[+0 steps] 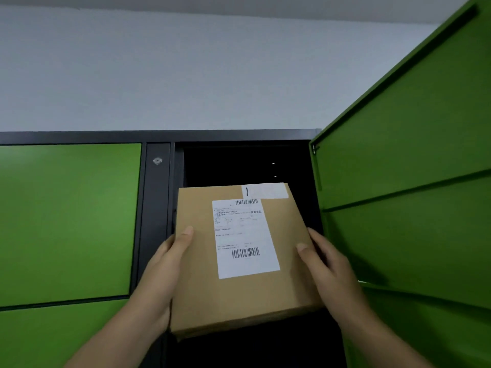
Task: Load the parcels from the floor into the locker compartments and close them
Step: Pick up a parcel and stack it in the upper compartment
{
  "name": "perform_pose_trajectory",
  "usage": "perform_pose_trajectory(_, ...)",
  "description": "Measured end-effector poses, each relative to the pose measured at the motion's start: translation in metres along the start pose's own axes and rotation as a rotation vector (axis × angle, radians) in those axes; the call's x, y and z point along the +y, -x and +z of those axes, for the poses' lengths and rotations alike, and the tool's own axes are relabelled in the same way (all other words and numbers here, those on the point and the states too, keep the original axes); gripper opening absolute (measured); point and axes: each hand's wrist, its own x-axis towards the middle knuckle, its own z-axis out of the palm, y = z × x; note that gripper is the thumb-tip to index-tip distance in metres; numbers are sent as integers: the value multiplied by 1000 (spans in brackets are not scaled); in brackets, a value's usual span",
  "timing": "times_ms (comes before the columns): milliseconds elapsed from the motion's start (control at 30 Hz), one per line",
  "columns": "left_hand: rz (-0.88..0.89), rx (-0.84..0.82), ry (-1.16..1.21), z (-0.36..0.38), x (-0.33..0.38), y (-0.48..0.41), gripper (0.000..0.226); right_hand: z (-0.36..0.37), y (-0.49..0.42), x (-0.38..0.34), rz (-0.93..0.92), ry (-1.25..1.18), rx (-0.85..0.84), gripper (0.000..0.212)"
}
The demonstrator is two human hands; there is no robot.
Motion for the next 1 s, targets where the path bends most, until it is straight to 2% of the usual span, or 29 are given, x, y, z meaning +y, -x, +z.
perform_pose_trajectory(100,-99,-29,2,9,3,-27,54,-7,-17,9,50,-176,-26,28)
perform_pose_trajectory(233,-193,-85,8,28,21,-61,43,-8,-34,37,73,-393,-91,64)
perform_pose_trajectory(333,-195,-88,-64,44,44,-92,45,0,-53,52,43,-421,-61,74)
perform_pose_trajectory(467,-155,-74,-187,63,57,-122,43,15,-101,63,25,-407,107,57)
perform_pose_trajectory(667,-107,-19,-85,71,55,-144,30,36,-161,56,-65,-343,158,15)
perform_pose_trajectory(733,-85,19,-51,74,52,-148,29,46,-181,57,-80,-278,175,12)
perform_pose_trajectory(833,31,97,-87,81,40,-159,28,55,-212,59,-41,-260,189,24)
perform_pose_trajectory(933,227,158,-179,92,30,-174,53,62,-243,60,-1,-282,169,29)
perform_pose_trajectory(1000,406,160,-322,100,28,-180,64,68,-261,57,41,-286,176,39)
